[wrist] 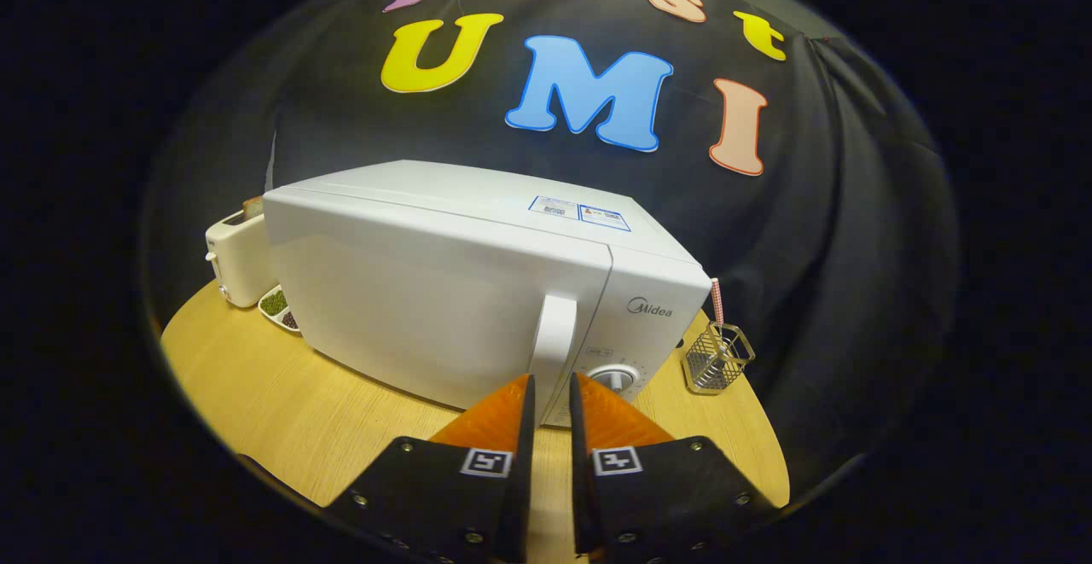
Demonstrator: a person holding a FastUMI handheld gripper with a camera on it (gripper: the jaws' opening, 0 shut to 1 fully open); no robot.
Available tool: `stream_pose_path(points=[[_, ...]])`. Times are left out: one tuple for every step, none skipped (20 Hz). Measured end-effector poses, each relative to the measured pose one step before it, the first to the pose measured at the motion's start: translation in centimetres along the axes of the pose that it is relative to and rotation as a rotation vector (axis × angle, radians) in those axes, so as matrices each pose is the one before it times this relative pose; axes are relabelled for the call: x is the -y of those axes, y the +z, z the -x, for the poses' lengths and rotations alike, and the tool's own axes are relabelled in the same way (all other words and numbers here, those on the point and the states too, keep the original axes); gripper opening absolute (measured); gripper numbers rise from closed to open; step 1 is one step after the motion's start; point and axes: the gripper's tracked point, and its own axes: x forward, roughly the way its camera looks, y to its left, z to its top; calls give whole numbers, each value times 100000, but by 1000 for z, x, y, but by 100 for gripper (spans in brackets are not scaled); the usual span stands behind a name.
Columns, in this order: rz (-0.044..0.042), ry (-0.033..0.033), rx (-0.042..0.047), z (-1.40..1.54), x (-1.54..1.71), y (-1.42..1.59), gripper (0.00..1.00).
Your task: Open the microwave, put the food inside, and close the microwave door.
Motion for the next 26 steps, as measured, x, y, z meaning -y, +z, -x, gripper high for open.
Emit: stream_pose_path(points=[[-2281, 1156, -1051, -103, -120, -69, 44], [-1968, 1149, -1166, -349, -218, -119, 48], [-988, 5, -393, -397, 26, -42, 50], [-824, 154, 117, -479, -48, 141, 54], [-1094, 767, 30, -415, -150, 75, 54], [-1112, 1322, -646, -425, -258, 13, 54], [-739, 1272, -956, -381, -209, -40, 54], [-634, 545, -1016, -169, -119, 72, 54], [-748, -540, -430, -458, 61, -13, 52], [-1482, 593, -486, -434, -208, 130, 41], [-1100, -2737, -1165, -38, 614, 41, 40], [-3341, -330, -484, 503, 70, 127, 41], [-1601, -234, -647, -800, -133, -229, 24], [981, -643, 23, -165, 102, -36, 24], [2110, -413, 415, 327, 86, 112, 18], [1990, 1069, 215, 40, -194, -116, 12], [-144, 1589, -52, -11, 70, -11, 12], [-1161, 1439, -551, -124, -111, -99, 9], [-144, -23, 237, 268, 63, 125, 9], [3866, -727, 774, -134, 62, -25, 9], [3653, -1155, 741, 256, 73, 84, 8], [1827, -314, -518, 167, -164, -287, 9], [361, 552, 187, 1011, -345, -270, 9], [2539, 988, -554, 776, -283, -813, 9], [556, 463, 1408, 934, -342, -181, 9], [-360, 670, -2294, 754, -401, -807, 8]])
